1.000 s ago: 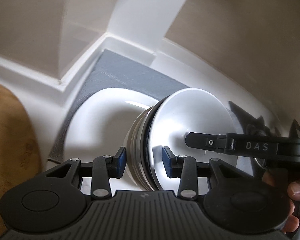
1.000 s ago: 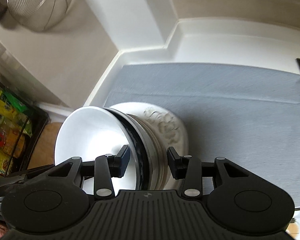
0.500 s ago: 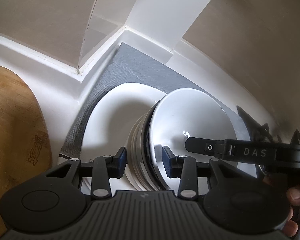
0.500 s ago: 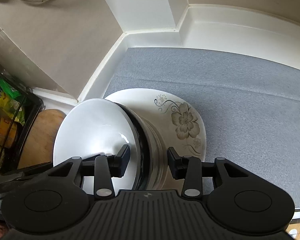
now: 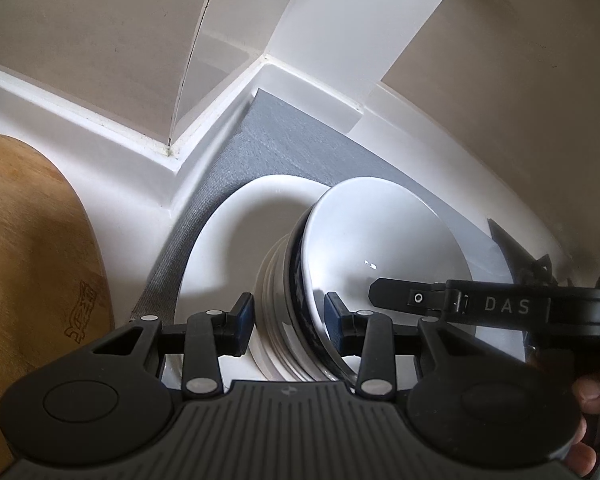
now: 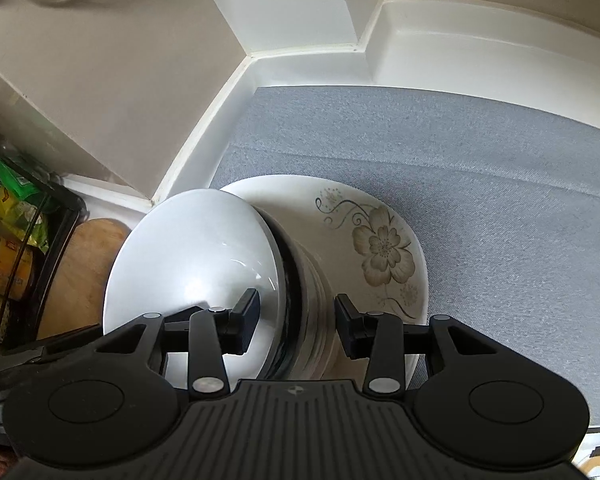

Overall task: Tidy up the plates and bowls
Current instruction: 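Lower the bowl stack onto the flower-patterned plates with both grippers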

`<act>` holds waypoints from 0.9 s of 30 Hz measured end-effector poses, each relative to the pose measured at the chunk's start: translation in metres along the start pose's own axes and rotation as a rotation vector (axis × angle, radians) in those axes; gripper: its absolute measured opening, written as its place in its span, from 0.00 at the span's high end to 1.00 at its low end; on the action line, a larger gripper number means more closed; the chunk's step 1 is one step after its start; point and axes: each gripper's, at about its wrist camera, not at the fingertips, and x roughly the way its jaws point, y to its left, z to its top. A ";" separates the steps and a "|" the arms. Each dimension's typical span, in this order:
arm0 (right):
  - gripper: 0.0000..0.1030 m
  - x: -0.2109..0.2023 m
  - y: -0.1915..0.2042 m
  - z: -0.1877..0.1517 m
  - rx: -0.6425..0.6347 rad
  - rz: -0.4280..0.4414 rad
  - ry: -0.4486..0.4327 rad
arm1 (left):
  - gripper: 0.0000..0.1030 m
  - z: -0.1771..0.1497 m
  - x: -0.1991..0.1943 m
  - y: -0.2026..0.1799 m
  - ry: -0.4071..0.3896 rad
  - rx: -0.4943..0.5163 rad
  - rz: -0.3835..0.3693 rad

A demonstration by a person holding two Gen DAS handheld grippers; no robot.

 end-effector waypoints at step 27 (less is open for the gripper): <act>0.55 -0.064 -0.045 -0.021 0.122 0.119 -0.186 | 0.55 -0.027 -0.073 0.047 -0.218 -0.160 -0.107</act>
